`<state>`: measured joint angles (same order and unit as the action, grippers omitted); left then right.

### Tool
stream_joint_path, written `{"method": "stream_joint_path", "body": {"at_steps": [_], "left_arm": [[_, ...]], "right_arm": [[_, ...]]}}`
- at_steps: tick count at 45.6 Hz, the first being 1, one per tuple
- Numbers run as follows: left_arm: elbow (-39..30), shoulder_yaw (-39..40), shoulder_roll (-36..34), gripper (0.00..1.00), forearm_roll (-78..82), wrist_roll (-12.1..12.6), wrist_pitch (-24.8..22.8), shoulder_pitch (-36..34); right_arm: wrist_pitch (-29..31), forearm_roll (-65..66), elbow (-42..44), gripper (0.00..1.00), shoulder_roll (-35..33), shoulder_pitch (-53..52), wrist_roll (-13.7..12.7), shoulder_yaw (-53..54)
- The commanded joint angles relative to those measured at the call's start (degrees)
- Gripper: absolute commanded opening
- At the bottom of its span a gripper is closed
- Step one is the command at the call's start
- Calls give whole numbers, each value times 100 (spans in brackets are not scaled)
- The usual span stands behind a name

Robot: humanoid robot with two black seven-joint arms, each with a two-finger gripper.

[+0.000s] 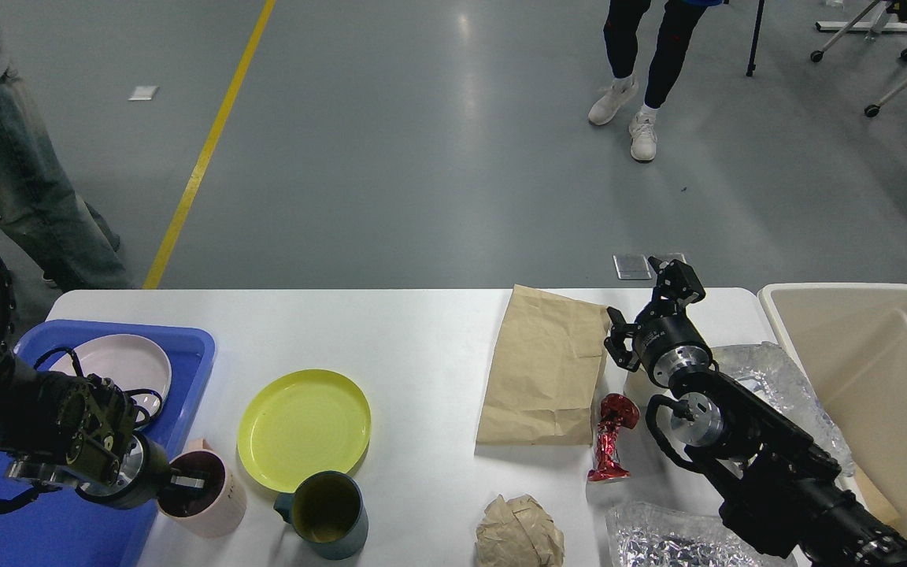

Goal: Tidy desktop

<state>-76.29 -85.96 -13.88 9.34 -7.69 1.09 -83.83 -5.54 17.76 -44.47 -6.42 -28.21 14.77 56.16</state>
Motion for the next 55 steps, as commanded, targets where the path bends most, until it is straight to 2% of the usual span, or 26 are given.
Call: {"method": "stream_joint_path", "body": {"at_steps": [1, 6, 20, 25, 34, 45, 55], "left_arm": [[0, 0, 9, 4, 15, -22, 67, -2], [0, 0, 9, 1, 15, -49, 93, -10], [-105, 0, 0, 1, 24, -84, -12, -326], [-158, -9, -53, 1, 41, -110, -301, -564], [-395, -26, -88, 2, 42, -400, -873, -1161], [-878, -79, -641, 2, 68, -435, -1480, -2022], [-1186, -184, -1380, 2, 226, -444, -1603, -2471]], "right_arm": [[9, 0, 0, 100, 0, 0, 0, 0], [0, 0, 0, 100, 0, 0, 0, 0], [0, 0, 0, 100, 0, 0, 0, 0], [0, 0, 0, 100, 0, 0, 0, 0], [0, 0, 0, 100, 0, 0, 0, 0], [0, 0, 0, 100, 0, 0, 0, 0], [0, 0, 0, 100, 0, 0, 0, 0]]}}
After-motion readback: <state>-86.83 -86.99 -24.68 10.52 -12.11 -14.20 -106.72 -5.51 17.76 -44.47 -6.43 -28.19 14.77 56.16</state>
